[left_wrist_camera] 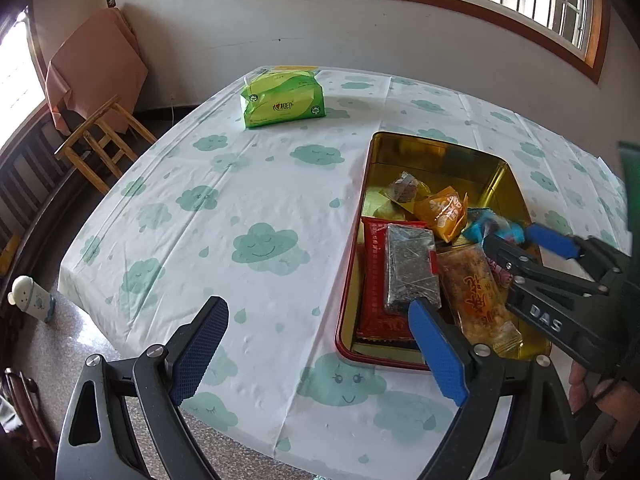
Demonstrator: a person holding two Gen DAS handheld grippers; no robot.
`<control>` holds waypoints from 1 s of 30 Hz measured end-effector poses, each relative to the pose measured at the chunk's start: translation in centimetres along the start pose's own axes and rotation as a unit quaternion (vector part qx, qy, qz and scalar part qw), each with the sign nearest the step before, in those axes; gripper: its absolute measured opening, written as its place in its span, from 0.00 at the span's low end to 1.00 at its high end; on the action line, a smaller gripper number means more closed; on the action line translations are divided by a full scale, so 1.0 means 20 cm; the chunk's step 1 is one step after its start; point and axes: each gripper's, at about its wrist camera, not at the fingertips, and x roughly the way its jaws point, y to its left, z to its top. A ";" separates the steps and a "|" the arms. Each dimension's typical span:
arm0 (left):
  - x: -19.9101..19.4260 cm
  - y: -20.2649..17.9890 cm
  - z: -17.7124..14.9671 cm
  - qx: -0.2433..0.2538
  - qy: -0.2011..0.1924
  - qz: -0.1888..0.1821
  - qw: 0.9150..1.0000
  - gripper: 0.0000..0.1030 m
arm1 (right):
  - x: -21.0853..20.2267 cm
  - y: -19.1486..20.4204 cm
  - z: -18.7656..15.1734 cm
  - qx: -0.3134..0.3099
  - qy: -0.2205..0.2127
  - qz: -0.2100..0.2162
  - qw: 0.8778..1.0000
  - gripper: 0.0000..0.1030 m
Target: Organize snacks
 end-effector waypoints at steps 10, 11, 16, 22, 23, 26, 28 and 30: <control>-0.05 -0.08 -0.01 0.013 -0.006 -0.005 1.000 0.87 | -0.28 -0.05 -0.10 0.025 -0.032 -0.014 0.999 0.98; -0.05 -0.09 -0.01 0.016 -0.005 -0.007 1.000 0.87 | -0.30 -0.05 -0.13 0.026 -0.027 -0.012 0.999 0.98; -0.07 -0.15 -0.02 0.025 -0.006 -0.009 1.000 0.87 | -0.33 -0.06 -0.22 0.022 -0.002 -0.011 1.000 0.99; -0.09 -0.20 -0.03 0.036 -0.009 -0.008 0.999 0.88 | -0.36 -0.05 -0.28 0.003 -0.001 -0.029 1.000 1.00; -0.09 -0.20 -0.03 0.036 -0.008 -0.007 0.999 0.88 | -0.36 -0.05 -0.28 0.002 -0.001 -0.032 0.999 1.00; -0.09 -0.21 -0.03 0.038 -0.009 -0.004 0.999 0.88 | -0.36 -0.07 -0.30 0.009 0.004 -0.034 0.999 1.00; -0.09 -0.22 -0.03 0.039 -0.008 -0.004 0.999 0.88 | -0.35 -0.09 -0.30 0.017 0.008 -0.031 0.999 1.00; -0.09 -0.23 -0.03 0.041 -0.008 -0.003 0.999 0.88 | -0.35 -0.10 -0.30 0.022 0.010 -0.030 0.999 1.00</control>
